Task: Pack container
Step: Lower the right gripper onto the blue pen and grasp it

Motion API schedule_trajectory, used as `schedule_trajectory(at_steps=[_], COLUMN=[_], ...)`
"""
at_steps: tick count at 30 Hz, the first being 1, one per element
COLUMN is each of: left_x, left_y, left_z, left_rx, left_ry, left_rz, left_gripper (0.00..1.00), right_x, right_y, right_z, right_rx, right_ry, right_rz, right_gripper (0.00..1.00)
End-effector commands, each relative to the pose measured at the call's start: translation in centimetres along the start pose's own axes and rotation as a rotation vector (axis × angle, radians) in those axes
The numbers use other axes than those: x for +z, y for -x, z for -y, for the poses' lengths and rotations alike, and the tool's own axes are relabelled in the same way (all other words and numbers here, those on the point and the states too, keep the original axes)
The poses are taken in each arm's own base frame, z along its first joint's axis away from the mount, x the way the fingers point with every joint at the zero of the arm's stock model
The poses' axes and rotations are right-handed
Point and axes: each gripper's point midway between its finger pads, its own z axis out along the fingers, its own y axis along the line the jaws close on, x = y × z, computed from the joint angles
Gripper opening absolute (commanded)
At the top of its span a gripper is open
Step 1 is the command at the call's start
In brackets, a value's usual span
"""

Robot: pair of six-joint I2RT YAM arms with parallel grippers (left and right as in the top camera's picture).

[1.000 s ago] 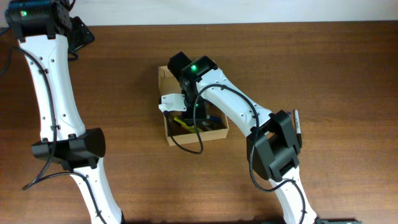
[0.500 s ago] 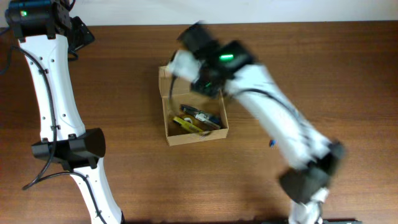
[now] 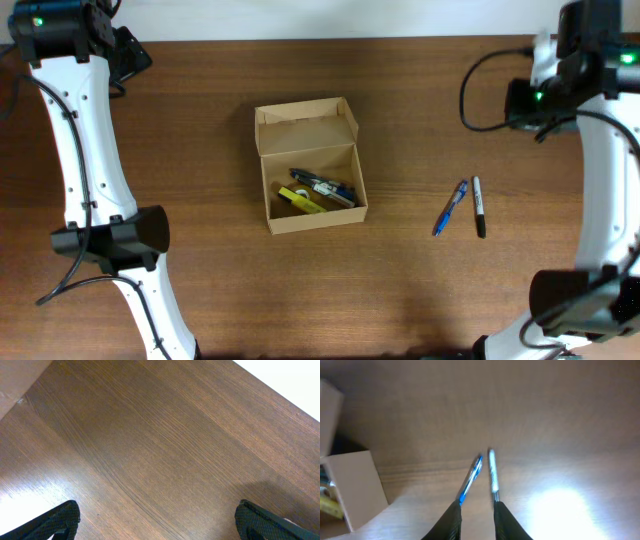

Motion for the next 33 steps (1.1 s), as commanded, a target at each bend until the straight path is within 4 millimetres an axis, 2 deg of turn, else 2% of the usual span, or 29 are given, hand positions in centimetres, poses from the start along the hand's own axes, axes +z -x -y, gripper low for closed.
schedule_trajectory(at_steps=[1,4,6,8,12,18,24,33], left_x=[-1.6,-1.6,-1.6,-1.6,-1.6,-1.6,-1.6,-1.6], left_y=[0.6,0.6,0.6,0.6,0.6,0.6,0.6,0.6], left_z=[-0.7,-0.7,-0.7,-0.7,-0.7,-0.7,-0.7,-0.7], left_rx=[-0.005,-0.005,-0.005,-0.005,-0.005,-0.005,-0.005,-0.005], left_ry=[-0.008,-0.008,-0.008,-0.008,-0.008,-0.008,-0.008,-0.008], left_rz=[0.040,0.040,0.040,0.040,0.040,0.040,0.040,0.040], left_gripper=[1.00,1.00,1.00,1.00,1.00,1.00,1.00,1.00], right_x=[4.5,8.5,11.2,13.7,16.5,18.0,18.6,18.8], right_y=[-2.8,-5.0,-6.7,-8.4,-10.8,-12.0,-11.3,-11.1], right_z=[0.0,0.3,0.4,0.6,0.8,0.3,-1.6,-1.0], right_rx=[0.213,0.280,0.323,0.350,0.390,0.428,0.408,0.434], right_ry=[0.057,0.044,0.035,0.028,0.018,0.013,0.011,-0.075], right_rz=[-0.130,-0.191,-0.222,-0.247,-0.269,-0.272,-0.227,-0.188], right_gripper=[0.22,0.24,0.31,0.32,0.36,0.36,0.37,0.40])
